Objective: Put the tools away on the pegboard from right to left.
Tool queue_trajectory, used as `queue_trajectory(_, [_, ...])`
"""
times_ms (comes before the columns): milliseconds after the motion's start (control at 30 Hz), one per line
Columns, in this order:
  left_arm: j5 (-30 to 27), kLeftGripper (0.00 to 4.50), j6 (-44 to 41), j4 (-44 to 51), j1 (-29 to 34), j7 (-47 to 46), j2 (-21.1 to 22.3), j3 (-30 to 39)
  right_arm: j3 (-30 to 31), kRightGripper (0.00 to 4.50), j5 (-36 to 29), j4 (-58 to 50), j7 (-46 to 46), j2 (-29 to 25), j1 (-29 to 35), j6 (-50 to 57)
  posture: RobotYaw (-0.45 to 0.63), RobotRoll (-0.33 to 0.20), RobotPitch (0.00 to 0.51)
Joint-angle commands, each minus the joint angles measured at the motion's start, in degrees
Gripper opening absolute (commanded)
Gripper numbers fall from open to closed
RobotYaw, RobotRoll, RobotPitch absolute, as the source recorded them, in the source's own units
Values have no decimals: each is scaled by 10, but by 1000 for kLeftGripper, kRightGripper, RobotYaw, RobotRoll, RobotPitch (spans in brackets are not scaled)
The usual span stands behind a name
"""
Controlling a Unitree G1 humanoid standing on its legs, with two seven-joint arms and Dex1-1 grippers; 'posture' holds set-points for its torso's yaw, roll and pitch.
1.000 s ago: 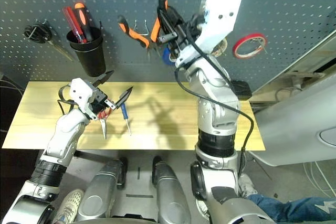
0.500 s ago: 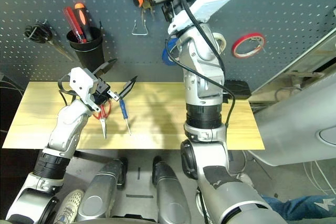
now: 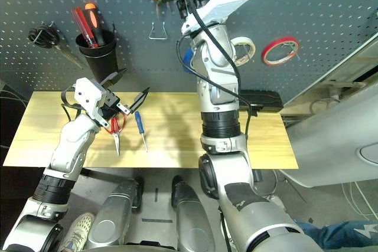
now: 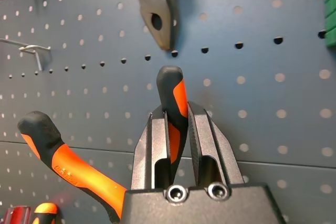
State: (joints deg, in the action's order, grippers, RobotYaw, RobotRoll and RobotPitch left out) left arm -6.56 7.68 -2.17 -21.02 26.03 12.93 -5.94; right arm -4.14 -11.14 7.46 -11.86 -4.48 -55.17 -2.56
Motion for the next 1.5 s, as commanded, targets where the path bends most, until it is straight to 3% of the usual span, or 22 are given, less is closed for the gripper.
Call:
queue_trajectory(33, [8, 4500, -10, 9, 14, 3, 5, -3, 12, 289, 2, 7, -9, 10, 10, -14, 208, 0, 260])
queue_trajectory(633, [11, 4500, -14, 17, 24, -3, 3, -6, 42, 289, 57, 47, -19, 4, 16, -61, 213, 0, 280])
queue_trajectory(1500, [18, 4500, -8, 5, 21, 0, 5, -3, 46, 289, 81, 35, -7, 8, 45, -73, 215, 0, 270])
